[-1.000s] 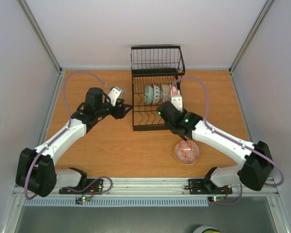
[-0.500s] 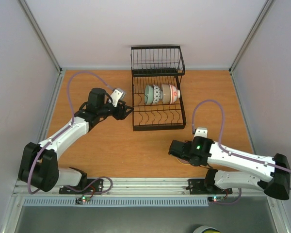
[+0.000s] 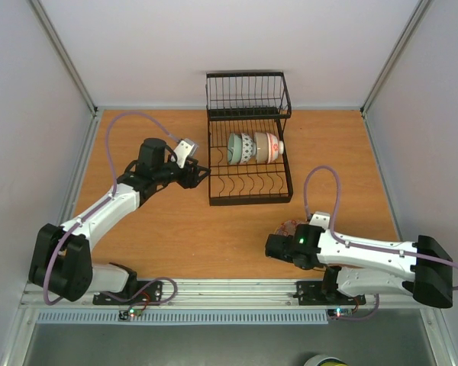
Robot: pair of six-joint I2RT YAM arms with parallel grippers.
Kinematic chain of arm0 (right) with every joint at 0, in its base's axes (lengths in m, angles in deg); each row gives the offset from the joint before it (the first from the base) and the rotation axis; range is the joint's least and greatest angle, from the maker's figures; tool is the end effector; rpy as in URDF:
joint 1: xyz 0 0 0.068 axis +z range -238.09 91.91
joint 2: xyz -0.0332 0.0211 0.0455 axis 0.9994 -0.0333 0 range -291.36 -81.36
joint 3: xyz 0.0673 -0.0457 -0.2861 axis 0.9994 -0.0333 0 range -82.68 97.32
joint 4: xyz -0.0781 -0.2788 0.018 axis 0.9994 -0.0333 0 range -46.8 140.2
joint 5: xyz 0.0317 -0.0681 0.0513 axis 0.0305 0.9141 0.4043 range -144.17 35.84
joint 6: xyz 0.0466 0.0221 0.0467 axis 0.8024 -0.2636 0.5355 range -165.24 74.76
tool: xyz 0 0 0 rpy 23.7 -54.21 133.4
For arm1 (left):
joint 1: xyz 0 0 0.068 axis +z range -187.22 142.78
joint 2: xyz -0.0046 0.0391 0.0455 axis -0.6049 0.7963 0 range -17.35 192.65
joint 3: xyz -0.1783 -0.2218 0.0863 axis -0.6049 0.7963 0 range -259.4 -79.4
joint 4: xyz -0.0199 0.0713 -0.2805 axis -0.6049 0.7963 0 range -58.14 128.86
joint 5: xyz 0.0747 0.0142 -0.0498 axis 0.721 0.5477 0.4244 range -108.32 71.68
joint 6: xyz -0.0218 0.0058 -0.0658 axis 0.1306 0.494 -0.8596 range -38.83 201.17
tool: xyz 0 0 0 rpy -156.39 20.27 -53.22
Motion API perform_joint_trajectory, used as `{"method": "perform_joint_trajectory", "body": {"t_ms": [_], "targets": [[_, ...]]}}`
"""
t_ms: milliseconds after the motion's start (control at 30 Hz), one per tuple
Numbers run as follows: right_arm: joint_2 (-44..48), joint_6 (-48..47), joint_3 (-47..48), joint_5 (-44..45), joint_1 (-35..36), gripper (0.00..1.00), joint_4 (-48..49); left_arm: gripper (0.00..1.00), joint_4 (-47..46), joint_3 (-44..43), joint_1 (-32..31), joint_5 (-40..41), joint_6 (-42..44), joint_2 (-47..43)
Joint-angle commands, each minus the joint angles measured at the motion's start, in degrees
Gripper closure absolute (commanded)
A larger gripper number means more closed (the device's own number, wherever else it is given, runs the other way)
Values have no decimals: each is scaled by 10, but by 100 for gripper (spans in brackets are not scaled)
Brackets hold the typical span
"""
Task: Load the bowls into the dish rack
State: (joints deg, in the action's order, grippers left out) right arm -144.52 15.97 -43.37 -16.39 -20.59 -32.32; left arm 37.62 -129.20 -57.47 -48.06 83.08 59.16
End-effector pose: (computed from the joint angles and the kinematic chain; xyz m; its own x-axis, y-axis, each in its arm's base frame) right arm 0.0826 0.1087 0.2013 -0.8747 -0.3016 -0.3794 -0.0617 0.8457 -0.5300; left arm 0.2993 -0.1402 0.2587 -0.4802 0.2081 -0.8521 0.7097 0.6631 -0.2380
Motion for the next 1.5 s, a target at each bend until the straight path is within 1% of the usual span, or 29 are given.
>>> {"method": "perform_joint_trajectory", "body": {"t_ms": [0, 133, 267, 633, 767, 933, 1067, 1267, 1467], "targets": [[19, -11, -28, -4, 3, 62, 67, 36, -21, -6, 1, -9, 2, -3], [10, -29, -32, -6, 3, 61, 103, 36, -19, -7, 0, -9, 2, -4], [2, -45, -30, -5, -2, 62, 118, 36, -18, -6, 0, -7, 3, -7], [31, -18, -70, -29, -8, 65, 125, 36, -16, -4, 0, -9, 4, -17], [31, -13, -76, -32, -8, 73, 132, 36, -16, -4, 0, -10, 3, -20], [34, -15, -69, -29, -8, 89, 126, 36, -15, -3, 0, -9, 4, -22], [40, -14, -48, -21, -5, 97, 102, 36, -15, -3, 0, -8, 5, -22], [41, -15, 3, 2, 14, 99, 53, 36, -15, -3, 0, -10, 6, -25], [57, -19, 71, 54, 41, 99, -8, 35, -9, -5, 0, -16, 7, -27]]}}
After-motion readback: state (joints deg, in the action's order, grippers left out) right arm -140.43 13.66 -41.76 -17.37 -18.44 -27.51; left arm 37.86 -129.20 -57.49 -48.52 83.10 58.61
